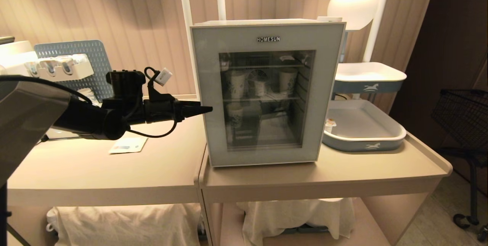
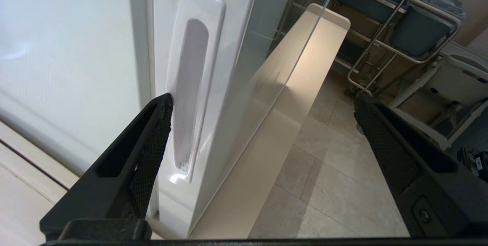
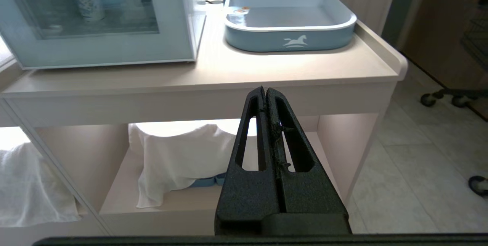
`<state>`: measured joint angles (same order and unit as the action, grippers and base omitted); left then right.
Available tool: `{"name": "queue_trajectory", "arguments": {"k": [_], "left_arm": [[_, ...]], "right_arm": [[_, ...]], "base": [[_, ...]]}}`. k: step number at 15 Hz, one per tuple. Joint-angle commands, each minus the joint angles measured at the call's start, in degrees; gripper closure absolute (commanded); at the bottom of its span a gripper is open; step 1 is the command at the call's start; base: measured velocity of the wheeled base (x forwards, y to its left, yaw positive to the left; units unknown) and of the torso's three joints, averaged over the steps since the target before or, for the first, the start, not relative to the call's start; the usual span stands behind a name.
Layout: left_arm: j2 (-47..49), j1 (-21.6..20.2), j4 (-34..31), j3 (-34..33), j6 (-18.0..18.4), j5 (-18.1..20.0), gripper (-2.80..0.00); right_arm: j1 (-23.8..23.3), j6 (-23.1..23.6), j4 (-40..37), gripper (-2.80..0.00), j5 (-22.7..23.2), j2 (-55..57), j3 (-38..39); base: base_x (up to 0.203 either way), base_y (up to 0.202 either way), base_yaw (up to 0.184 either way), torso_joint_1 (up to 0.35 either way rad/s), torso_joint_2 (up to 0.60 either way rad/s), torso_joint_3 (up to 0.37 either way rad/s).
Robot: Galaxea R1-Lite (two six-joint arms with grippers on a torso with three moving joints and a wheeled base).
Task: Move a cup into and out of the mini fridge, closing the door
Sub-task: Open the freezer door
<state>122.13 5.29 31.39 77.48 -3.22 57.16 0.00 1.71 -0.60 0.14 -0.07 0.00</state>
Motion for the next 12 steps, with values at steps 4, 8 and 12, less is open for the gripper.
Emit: {"name": "queue_trajectory", "arguments": {"k": [4,8,12], "left_arm": [[-1.3,0.5,0.0,-2.9,0.0,1.5,-2.8],[-1.4,0.6,-0.1,-3.5,-0.1,2.1,0.0],[-5.7,0.8,0.6,-9.8,0.0,2.1,0.0]], "right_arm": [[0.0,0.1,0.0,0.0,0.1,0.1,-0.1],[0.0,0.1,0.0,0.0,0.0,0.0,-0.1],[0.1,0.1,0.1,0.0,0.0,0.1,-0.1]], "base": [[0.0,0.0,0.0,0.0,0.0,0.0],[0.0,0.0,0.0,0.0,0.0,0.0],[0.0,0.0,0.0,0.0,0.0,0.0]]}}
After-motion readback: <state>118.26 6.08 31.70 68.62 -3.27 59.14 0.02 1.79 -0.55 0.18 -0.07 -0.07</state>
